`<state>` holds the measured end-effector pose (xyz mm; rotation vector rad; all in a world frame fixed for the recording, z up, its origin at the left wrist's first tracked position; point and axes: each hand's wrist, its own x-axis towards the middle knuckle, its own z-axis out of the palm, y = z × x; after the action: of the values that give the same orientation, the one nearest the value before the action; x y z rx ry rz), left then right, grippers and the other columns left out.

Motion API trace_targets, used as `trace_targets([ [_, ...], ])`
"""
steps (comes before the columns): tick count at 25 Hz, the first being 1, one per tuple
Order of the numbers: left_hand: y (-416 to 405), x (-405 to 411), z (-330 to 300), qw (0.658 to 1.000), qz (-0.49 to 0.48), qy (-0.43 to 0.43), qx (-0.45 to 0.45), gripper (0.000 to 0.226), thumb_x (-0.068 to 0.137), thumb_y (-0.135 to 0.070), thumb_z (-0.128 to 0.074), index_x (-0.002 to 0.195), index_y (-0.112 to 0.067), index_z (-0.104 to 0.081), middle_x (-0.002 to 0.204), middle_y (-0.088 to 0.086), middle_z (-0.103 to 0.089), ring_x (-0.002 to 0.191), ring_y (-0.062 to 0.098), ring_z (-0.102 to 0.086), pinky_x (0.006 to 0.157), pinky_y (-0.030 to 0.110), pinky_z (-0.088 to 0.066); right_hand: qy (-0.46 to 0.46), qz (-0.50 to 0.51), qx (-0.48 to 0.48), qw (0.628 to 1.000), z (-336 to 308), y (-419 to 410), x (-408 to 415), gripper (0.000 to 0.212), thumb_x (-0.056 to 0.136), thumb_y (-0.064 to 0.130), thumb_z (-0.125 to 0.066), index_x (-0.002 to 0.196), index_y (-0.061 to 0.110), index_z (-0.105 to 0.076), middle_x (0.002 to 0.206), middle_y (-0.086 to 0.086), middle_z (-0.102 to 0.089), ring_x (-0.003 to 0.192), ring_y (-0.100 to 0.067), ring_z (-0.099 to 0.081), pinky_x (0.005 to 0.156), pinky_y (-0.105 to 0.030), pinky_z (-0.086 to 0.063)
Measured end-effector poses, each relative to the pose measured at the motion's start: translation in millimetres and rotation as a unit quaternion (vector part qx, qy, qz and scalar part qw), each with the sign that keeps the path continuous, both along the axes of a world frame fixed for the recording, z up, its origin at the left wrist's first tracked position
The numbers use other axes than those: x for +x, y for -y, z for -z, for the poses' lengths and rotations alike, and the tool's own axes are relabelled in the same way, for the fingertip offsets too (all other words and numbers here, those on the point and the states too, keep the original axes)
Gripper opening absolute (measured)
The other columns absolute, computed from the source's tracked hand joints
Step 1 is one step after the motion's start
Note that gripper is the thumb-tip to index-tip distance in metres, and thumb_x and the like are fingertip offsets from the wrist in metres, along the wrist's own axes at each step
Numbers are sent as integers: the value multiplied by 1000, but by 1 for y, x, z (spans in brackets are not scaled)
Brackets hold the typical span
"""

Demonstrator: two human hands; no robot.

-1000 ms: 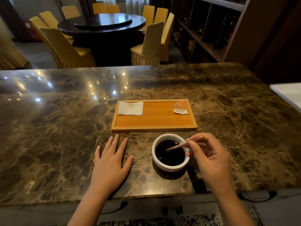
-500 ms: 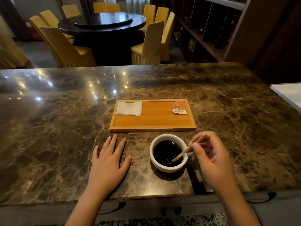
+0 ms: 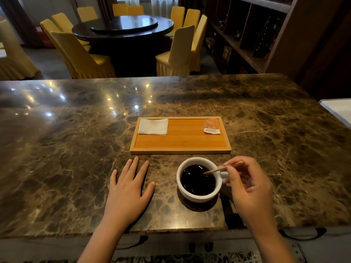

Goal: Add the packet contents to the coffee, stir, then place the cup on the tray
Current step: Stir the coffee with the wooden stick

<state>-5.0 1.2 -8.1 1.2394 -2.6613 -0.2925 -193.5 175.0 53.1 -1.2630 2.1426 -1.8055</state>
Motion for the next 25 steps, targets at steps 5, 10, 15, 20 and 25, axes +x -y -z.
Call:
trace_targets([
  [5, 1, 0, 0, 1000, 1, 2, -2, 69, 78, -64, -9, 141, -36, -8, 148, -5, 1, 136, 9, 8, 112, 47, 3, 13, -7, 9, 1000, -4, -4, -3, 7, 86, 25, -48, 86, 21, -53, 82, 3, -59, 68, -10, -64, 54, -19, -51],
  [10, 0, 0, -1, 1000, 0, 3, -1, 69, 78, -64, -8, 140, -36, -7, 147, -6, 3, 135, 8, 8, 112, 47, 3, 105, -36, -1, 994, -2, -5, -1, 9, 86, 12, -56, 83, 20, -58, 85, -1, -65, 71, -13, -67, 56, -18, -53],
  [15, 0, -1, 0, 1000, 0, 1, -2, 67, 78, -64, -9, 140, -36, -7, 148, -6, 2, 135, 8, 8, 112, 47, 3, 155, -77, -25, 985, -6, 4, 6, 21, 82, -3, -59, 78, 17, -63, 87, 2, -69, 74, -9, -71, 56, -17, -55],
  [20, 0, -1, 0, 1000, 0, -2, -2, 68, 78, -64, -10, 140, -36, -8, 148, -6, 1, 135, 8, 7, 112, 47, 2, 62, -30, -17, 997, -4, 6, 1, 6, 86, 20, -62, 85, 26, -62, 82, 4, -69, 79, -10, -69, 64, -24, -59],
  [25, 0, -1, 0, 1000, 1, -4, 2, 69, 78, -64, -10, 140, -35, -8, 148, -6, 1, 135, 8, 8, 112, 47, 3, 1, -30, 46, 999, -9, -5, -8, 12, 85, 20, -49, 88, 30, -54, 89, 0, -65, 80, -10, -68, 61, -30, -60],
])
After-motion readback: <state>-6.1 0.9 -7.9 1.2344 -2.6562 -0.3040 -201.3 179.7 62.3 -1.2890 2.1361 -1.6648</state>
